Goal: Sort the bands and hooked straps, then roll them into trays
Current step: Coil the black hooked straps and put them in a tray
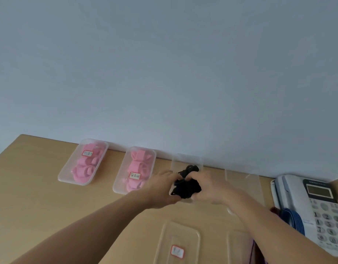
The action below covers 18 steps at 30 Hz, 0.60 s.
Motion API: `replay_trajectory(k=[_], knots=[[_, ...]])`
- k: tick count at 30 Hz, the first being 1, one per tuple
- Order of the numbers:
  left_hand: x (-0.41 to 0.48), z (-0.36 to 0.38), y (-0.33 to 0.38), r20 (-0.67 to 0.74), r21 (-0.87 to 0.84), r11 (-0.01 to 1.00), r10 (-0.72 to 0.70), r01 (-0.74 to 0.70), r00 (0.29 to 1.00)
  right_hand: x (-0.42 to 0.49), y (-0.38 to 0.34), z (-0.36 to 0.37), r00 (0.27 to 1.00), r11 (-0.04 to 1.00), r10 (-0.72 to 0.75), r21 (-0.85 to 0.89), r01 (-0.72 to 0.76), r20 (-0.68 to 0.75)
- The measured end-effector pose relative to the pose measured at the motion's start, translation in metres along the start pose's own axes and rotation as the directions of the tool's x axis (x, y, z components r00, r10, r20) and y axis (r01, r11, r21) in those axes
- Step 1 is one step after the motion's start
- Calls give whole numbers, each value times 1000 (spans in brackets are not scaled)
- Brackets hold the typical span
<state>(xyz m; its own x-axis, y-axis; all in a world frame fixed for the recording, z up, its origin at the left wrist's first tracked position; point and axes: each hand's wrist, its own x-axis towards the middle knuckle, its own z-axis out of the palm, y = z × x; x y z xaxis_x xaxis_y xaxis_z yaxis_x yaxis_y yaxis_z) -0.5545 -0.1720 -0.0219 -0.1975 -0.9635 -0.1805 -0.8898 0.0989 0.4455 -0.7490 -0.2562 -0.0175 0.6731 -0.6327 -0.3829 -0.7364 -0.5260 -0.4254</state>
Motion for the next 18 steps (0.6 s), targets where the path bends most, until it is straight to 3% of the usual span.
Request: replay_trajectory(k=[5,11,15,18], knots=[[4,12,-7,-1,129,992,-9,9,1000,18,5,12,999,1000,-27,-12,27,26],[5,19,-9,-8,215,976,21,-18,1000,14,11,27,976,949,-196,-269,164,-94],[6,18,-11,-27,271,961,70,-60,997,3,10,31,970,956,-205,-238,170,-129],[6,20,-11,-75,250,966,86,-64,993,-6,6,24,924,946,-264,-262,192,-277]])
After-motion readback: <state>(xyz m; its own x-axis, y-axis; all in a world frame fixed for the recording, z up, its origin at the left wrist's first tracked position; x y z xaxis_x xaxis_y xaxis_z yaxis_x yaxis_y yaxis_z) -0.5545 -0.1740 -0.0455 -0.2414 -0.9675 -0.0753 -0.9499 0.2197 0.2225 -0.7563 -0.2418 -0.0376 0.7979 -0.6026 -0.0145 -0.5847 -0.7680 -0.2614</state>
